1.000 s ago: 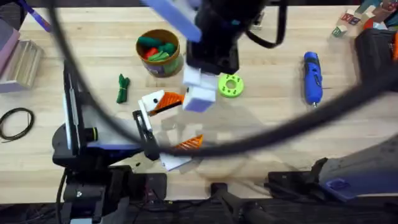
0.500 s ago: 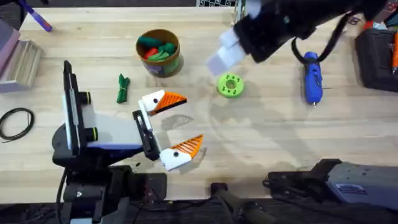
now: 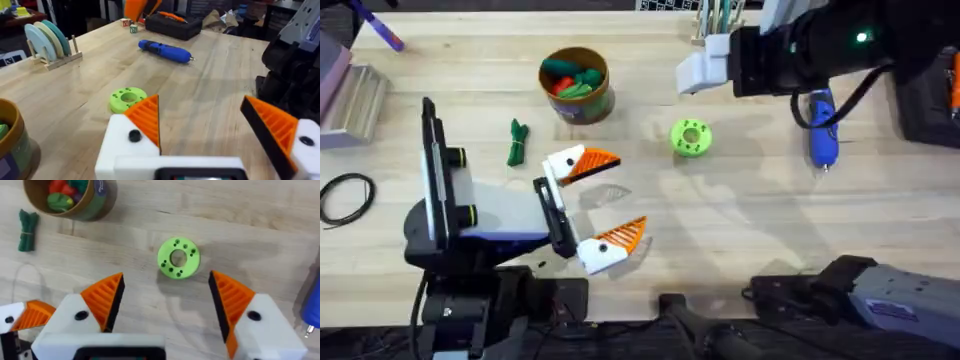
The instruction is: Pick up the gripper from the table and insert it into the empty holder that is missing its gripper. Then pick up a screw, insert it into the mounting hole, and use the screwdriver to tighten it. Finally, clean up the table by picking up the vegetable and placing it into the bucket.
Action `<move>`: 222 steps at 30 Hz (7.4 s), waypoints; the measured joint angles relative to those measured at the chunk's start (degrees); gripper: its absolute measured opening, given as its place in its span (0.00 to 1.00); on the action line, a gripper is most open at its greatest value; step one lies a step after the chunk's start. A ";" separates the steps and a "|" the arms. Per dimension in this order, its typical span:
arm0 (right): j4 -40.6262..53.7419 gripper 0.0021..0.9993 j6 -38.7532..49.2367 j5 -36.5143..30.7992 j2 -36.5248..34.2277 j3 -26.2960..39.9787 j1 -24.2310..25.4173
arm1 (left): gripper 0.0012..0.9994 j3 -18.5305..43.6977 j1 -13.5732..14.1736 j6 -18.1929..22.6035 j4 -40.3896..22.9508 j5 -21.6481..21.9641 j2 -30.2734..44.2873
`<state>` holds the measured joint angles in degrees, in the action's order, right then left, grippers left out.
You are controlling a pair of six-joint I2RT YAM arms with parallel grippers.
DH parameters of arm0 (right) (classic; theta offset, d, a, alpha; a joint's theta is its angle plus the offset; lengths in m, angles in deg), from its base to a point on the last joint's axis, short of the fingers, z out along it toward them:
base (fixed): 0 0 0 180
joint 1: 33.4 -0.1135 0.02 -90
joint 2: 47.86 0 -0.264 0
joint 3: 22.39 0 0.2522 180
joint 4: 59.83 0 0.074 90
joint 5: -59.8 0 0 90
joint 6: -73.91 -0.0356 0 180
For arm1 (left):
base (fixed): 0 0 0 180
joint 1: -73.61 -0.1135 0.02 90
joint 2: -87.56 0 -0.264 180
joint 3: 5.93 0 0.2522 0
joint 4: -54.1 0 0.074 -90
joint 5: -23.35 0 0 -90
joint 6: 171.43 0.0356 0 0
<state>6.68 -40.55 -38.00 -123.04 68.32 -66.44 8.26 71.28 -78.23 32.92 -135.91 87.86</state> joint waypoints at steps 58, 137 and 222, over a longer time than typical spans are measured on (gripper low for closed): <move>-2.87 0.99 1.77 -3.51 -2.49 -0.02 32.52 | 0.00 0.00 0.00 0.42 0.04 0.03 0.02; -5.87 0.98 27.16 3.53 -36.24 2.62 48.95 | 0.00 0.00 0.00 0.42 0.04 0.03 0.00; -54.69 0.02 7.13 41.53 4.55 -2.18 17.29 | 0.00 0.00 0.00 0.42 0.04 0.03 0.00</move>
<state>-48.02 -33.43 3.54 -118.49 66.14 -49.15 8.26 71.28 -77.81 32.96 -135.88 87.86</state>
